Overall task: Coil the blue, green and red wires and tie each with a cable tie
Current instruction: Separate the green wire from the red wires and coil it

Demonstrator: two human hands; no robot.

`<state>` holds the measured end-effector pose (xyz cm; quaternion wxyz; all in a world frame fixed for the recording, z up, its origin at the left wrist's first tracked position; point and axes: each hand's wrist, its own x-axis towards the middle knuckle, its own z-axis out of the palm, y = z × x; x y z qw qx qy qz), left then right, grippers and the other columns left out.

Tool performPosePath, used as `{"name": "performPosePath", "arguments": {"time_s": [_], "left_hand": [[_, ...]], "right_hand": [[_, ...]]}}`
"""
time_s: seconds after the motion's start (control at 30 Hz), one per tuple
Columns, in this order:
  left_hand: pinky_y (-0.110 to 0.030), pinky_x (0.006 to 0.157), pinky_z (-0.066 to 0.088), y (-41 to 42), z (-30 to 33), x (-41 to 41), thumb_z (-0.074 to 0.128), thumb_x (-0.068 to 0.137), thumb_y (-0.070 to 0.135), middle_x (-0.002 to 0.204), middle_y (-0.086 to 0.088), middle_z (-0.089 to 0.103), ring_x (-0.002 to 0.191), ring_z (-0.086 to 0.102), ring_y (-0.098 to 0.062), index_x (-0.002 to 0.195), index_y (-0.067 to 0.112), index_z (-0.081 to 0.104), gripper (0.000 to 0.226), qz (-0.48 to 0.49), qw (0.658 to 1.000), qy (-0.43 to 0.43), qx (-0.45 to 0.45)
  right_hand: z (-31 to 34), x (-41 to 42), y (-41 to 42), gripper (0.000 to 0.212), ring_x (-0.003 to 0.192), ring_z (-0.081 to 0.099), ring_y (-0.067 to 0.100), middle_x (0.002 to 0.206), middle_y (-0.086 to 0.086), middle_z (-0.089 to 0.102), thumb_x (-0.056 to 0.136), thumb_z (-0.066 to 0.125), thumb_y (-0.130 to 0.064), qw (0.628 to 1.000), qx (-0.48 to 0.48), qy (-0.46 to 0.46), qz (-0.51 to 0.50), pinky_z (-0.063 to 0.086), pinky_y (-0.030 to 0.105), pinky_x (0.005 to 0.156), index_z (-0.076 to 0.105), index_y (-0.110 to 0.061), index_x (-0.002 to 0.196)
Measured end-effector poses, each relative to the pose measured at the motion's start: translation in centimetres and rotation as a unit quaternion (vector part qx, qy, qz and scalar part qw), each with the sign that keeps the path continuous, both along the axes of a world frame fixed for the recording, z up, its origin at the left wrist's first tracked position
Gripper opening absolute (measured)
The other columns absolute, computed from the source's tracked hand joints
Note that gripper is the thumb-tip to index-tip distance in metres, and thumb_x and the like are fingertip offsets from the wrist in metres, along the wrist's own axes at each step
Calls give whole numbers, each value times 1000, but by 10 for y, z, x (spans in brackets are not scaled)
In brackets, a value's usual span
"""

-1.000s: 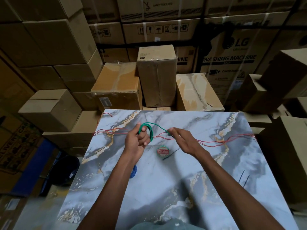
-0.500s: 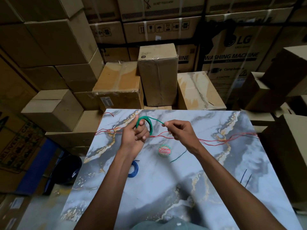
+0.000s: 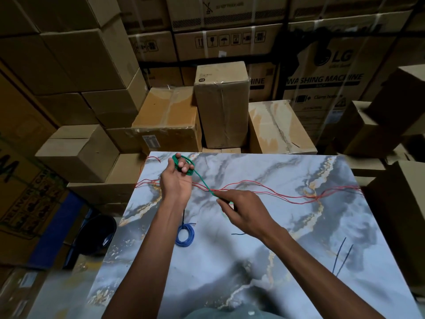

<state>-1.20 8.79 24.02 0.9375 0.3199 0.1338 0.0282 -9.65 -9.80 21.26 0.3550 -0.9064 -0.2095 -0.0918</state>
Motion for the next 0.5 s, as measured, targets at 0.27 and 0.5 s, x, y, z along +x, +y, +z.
{"name": "performPosePath", "arguments": {"time_s": [0.27, 0.5], "left_hand": [[-26, 63, 48, -16, -15, -10, 32, 109, 21, 72, -4, 56, 64, 54, -13, 101, 8, 57, 29, 32, 969, -25, 244], [-26, 63, 45, -34, -23, -35, 36, 103, 30, 71, 3, 57, 67, 52, -11, 102, 1, 57, 36, -81, 883, -122, 447]], "right_hand": [[31, 0, 9, 27, 75, 65, 19, 82, -6, 72, 97, 51, -35, 998, -47, -37, 23, 52, 40, 65, 72, -18, 94], [67, 12, 4, 18, 69, 64, 11, 81, -10, 73, 95, 61, -36, 997, -42, -69, 12, 52, 33, 62, 75, -27, 90]]}}
